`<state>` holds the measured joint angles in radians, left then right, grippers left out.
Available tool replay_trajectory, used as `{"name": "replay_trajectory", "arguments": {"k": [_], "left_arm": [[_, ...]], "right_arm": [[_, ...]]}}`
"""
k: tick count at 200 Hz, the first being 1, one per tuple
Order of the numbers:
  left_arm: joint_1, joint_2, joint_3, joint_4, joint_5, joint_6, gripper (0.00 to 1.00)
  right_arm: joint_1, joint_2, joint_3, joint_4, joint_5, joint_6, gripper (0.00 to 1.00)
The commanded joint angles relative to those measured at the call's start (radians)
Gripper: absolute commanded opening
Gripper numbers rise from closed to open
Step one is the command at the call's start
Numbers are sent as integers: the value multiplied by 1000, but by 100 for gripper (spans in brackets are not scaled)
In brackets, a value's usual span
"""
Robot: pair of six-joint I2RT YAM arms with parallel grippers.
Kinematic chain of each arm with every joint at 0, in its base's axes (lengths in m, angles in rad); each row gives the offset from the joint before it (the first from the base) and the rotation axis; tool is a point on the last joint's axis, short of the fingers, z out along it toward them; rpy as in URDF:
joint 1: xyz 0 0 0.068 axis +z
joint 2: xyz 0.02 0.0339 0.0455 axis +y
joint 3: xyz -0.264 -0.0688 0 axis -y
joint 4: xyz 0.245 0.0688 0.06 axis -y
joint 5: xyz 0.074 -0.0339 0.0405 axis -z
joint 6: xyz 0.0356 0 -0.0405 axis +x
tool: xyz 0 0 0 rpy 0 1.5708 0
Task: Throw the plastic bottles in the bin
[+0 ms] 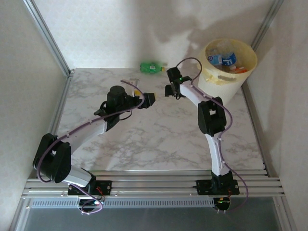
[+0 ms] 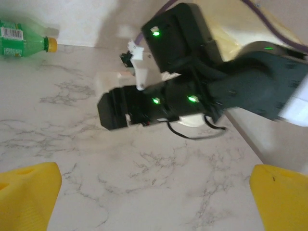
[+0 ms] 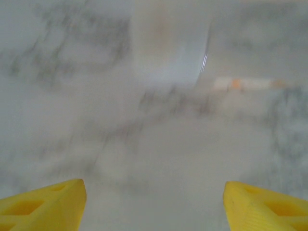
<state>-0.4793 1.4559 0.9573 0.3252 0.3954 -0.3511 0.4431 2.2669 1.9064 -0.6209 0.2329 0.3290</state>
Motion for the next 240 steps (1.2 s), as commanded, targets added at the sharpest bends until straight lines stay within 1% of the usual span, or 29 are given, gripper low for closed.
{"name": "replay_trajectory", "arguments": {"k": [1, 12, 22, 42, 65, 98, 118, 149, 194, 240], "left_arm": [[-6, -45, -11, -20, -14, 11, 100], [-5, -50, -12, -24, -15, 11, 100], [-6, -54, -14, -22, -13, 11, 100], [-7, -61, -28, -7, -19, 5, 100], [-9, -71, -39, -11, -21, -3, 100], [-15, -107, -86, -10, -34, -2, 100], [-16, -116, -104, -17, -45, -2, 100], [-15, -121, -120, -21, -56, 3, 100], [-15, -107, -115, -12, -54, -1, 100], [-16, -103, -107, -25, -49, 1, 100]], "right_arm": [[42, -200, -102, 101, 29, 16, 78], [42, -217, -92, 73, 30, 16, 80], [41, -208, -51, 41, 59, 16, 83], [28, -142, 44, 26, 82, 17, 87], [6, 4, 224, -27, 105, 19, 88], [-44, 249, 561, -117, 92, 20, 88], [-64, 342, 676, -114, 96, 17, 87], [-78, 380, 676, -50, 110, -11, 87], [-84, 390, 652, -81, 66, -31, 87], [-85, 339, 532, -97, 33, -24, 85]]}}
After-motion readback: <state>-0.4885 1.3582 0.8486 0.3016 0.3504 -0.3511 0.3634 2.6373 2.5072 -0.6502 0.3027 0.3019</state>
